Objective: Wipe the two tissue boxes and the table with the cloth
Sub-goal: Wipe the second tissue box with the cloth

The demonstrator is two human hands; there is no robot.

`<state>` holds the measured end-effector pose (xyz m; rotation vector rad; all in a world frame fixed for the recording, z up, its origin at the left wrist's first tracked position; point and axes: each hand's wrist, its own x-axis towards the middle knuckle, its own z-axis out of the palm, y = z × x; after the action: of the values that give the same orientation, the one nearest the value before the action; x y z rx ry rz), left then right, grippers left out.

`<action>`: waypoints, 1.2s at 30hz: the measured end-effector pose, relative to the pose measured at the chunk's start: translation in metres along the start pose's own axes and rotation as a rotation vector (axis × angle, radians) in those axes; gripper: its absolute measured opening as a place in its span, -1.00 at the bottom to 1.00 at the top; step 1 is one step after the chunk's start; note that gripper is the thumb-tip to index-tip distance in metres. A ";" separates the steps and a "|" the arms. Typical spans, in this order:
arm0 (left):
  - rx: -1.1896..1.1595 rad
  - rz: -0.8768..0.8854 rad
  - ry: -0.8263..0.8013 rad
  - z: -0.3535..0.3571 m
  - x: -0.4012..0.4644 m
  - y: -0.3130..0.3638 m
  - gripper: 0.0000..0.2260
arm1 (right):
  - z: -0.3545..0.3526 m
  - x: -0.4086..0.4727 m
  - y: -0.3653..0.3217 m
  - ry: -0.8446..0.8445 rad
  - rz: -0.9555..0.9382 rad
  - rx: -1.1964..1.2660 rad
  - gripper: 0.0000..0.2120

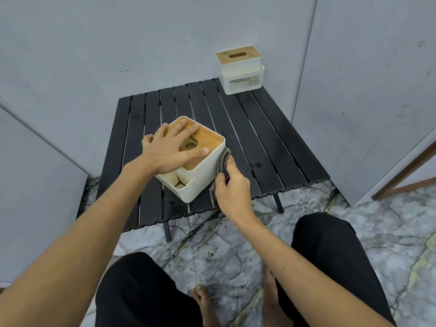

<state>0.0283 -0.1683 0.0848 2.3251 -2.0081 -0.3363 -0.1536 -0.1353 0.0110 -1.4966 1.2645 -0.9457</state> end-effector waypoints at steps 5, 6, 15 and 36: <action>0.092 -0.018 0.072 0.014 -0.008 -0.001 -0.14 | 0.008 -0.021 0.005 -0.066 -0.008 -0.026 -0.54; 0.087 -0.031 0.092 0.016 -0.009 0.002 -0.13 | 0.012 -0.029 0.004 -0.080 -0.020 -0.029 -0.54; 0.055 -0.077 0.171 0.022 -0.011 0.010 -0.16 | 0.014 -0.028 -0.006 -0.029 -0.075 -0.009 -0.48; 0.042 -0.108 0.228 0.027 -0.012 0.012 -0.22 | 0.022 -0.038 -0.008 -0.026 -0.054 0.026 -0.48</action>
<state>0.0093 -0.1554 0.0623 2.3775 -1.8070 -0.0307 -0.1368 -0.0936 0.0130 -1.5251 1.1940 -0.9715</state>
